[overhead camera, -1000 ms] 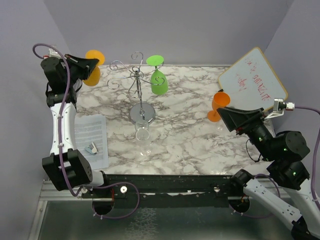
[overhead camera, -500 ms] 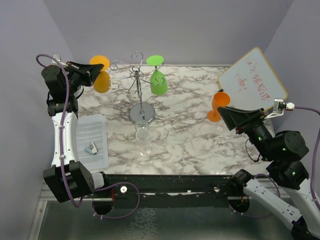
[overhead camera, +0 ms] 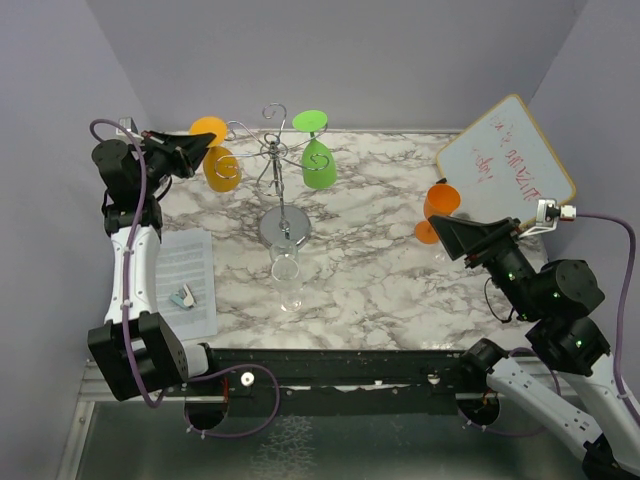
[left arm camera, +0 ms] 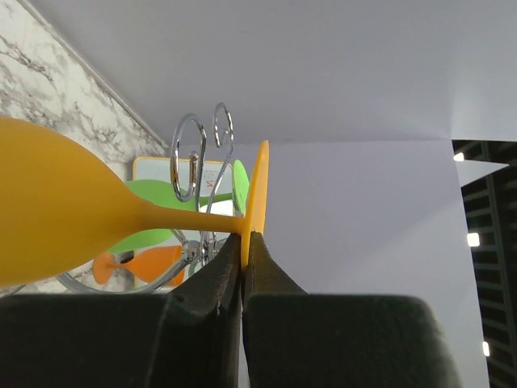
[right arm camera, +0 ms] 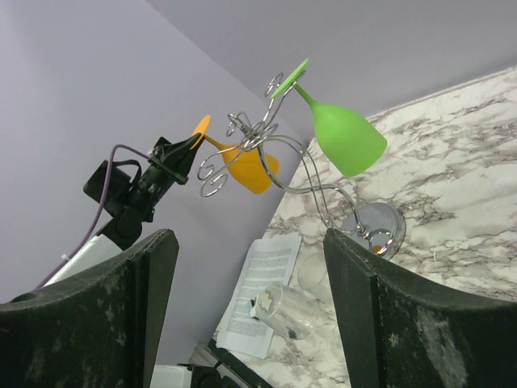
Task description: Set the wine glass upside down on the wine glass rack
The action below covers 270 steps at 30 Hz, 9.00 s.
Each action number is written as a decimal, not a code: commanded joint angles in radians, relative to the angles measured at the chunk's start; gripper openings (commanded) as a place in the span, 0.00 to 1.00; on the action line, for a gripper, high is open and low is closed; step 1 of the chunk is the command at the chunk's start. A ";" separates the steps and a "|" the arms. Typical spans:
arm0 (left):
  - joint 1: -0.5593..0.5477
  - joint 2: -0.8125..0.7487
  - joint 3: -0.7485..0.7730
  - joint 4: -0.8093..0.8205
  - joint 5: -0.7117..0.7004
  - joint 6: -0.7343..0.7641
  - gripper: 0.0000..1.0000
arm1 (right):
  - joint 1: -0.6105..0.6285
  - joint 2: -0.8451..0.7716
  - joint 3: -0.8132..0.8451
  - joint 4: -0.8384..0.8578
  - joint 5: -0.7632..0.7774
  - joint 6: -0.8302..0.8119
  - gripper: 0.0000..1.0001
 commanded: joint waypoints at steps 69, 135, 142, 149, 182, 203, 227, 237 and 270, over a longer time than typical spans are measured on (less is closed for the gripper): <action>-0.025 0.145 0.038 0.206 0.109 0.007 0.00 | 0.005 0.074 -0.002 0.009 0.017 0.028 0.77; -0.306 -0.671 -0.007 -1.021 -0.241 1.215 0.96 | 0.005 0.382 -0.079 -0.255 -0.095 -0.138 0.79; -0.352 -0.618 -0.172 -0.990 -0.199 1.157 0.90 | 0.005 0.435 -0.102 -0.239 -0.087 -0.116 0.81; -0.352 -0.501 -0.234 -0.897 -0.206 1.081 0.95 | 0.005 0.480 -0.174 -0.100 -0.148 -0.086 0.81; -0.818 -0.246 -0.140 -0.962 -0.689 0.964 0.35 | 0.005 0.611 -0.205 0.094 -0.296 -0.032 0.75; -1.024 -0.347 -0.161 -0.883 -0.822 0.959 0.00 | 0.005 0.568 -0.316 0.201 -0.406 0.379 0.73; -1.224 -0.428 -0.406 -0.132 -1.103 0.972 0.00 | 0.005 0.391 -0.341 0.182 -0.139 0.994 0.72; -1.264 -0.443 -0.467 0.027 -1.158 0.992 0.00 | 0.005 0.445 -0.300 0.222 -0.158 1.045 0.64; -1.312 -0.411 -0.508 0.020 -1.264 0.943 0.33 | 0.005 0.581 -0.278 0.401 -0.182 1.013 0.01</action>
